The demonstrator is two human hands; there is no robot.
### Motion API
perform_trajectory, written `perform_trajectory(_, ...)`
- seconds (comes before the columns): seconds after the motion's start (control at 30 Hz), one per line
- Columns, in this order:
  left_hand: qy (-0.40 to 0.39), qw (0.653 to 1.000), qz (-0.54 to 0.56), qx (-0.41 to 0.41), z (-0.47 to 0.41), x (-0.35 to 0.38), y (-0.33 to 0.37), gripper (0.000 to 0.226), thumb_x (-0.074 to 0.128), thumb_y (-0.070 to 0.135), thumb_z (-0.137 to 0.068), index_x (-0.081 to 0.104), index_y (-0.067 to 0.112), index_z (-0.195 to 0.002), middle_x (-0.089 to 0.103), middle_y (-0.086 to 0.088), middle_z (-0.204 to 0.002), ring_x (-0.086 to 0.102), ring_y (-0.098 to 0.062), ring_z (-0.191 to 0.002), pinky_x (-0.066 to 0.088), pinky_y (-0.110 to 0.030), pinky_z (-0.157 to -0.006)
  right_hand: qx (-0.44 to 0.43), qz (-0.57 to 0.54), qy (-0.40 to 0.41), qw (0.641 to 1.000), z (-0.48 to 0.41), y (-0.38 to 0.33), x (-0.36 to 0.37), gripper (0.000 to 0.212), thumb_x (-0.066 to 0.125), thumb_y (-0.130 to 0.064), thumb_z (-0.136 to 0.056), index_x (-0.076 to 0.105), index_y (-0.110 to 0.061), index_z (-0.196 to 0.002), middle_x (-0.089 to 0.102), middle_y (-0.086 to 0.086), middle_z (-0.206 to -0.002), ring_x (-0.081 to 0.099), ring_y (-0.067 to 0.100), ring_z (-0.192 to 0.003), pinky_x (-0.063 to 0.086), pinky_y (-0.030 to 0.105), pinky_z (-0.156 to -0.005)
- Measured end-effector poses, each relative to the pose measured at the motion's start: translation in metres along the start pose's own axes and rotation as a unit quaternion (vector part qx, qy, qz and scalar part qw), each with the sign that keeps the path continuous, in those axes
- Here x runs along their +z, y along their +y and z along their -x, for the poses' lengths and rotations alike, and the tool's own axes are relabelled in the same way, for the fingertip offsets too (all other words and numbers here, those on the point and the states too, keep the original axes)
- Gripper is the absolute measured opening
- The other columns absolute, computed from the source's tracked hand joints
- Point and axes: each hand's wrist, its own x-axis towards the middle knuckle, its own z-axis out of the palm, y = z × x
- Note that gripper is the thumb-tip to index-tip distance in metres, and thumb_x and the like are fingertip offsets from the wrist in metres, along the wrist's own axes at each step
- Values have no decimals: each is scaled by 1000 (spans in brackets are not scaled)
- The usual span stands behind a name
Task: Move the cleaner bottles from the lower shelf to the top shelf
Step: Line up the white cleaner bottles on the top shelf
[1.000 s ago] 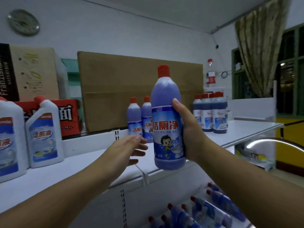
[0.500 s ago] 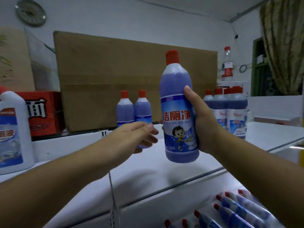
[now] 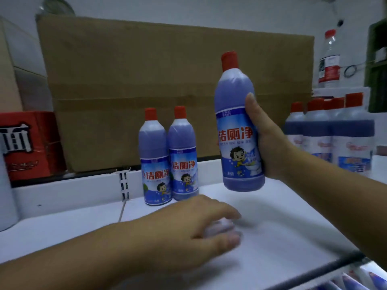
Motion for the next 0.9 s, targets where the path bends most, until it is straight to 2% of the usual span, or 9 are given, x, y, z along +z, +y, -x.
perform_trajectory(0.07,-48,998,-33,5,-13,10,-3,53,39,57,-91,27,45,-141,22,31,-149,12,18,-128,9,-5,-109,1,4,-5,1000,-17,11,-6,56,53,-60,-62,60,-14,-93,69,3,-73,67,15,-64,57,25,-58)
perform_trajectory(0.13,-96,994,-44,-4,-24,19,-10,56,35,60,-92,17,48,-144,3,30,-155,-9,13,-138,-4,-29,-118,3,29,-7,1000,-35,18,-10,47,58,-53,-64,60,-14,-91,69,3,-73,67,15,-62,57,25,-58)
perform_trajectory(0.2,-132,990,-17,-35,-29,21,-17,55,33,60,-92,11,53,-142,-4,31,-155,-16,11,-139,-8,-39,-118,-2,57,-7,998,-53,24,-13,37,62,-49,-68,61,-16,-86,70,3,-72,67,16,-61,57,26,-58)
perform_trajectory(0.37,-135,990,6,-42,-30,29,-25,61,33,68,-83,4,62,-137,-6,36,-152,-16,17,-136,-10,-33,-115,-18,60,16,998,-78,62,-24,43,67,-49,-62,63,-18,-91,72,5,-85,69,21,-76,56,33,-70)
perform_trajectory(0.5,-128,991,1,-30,-35,35,-29,57,22,79,-65,-2,82,-117,-13,50,-140,-18,22,-131,-9,-29,-112,-11,40,3,999,-80,90,-27,53,68,-47,-62,63,-16,-105,73,6,-99,70,23,-91,56,37,-80)
perform_trajectory(0.6,-126,992,-5,-25,-36,35,-30,59,20,79,-63,-3,81,-117,-15,55,-130,-19,24,-130,-9,-27,-111,3,47,-12,999,-77,99,-26,46,66,-46,-65,63,-18,-103,73,3,-100,71,17,-90,56,30,-75)
perform_trajectory(0.7,-120,992,-9,-24,-36,37,-30,63,20,79,-62,-4,75,-120,-11,51,-140,-20,24,-130,-10,-27,-110,10,52,-11,999,-74,98,-29,39,68,-42,-67,62,-22,-100,72,-1,-99,69,17,-92,56,27,-73)
perform_trajectory(0.8,-118,992,-7,-30,-34,38,-30,63,19,78,-61,-6,72,-119,-14,57,-127,-21,29,-123,-11,-24,-109,-16,160,36,986,-73,92,-36,40,74,-33,-72,56,-23,-106,67,-9,-97,66,8,-90,54,21,-68)
perform_trajectory(0.9,-114,993,0,-28,-32,38,-30,62,21,78,-65,-3,73,-121,-12,56,-128,-19,27,-127,-10,-24,-109,-19,276,21,961,-68,87,-44,52,80,-32,-67,53,-26,-111,65,-12,-99,64,5,-90,55,26,-76)
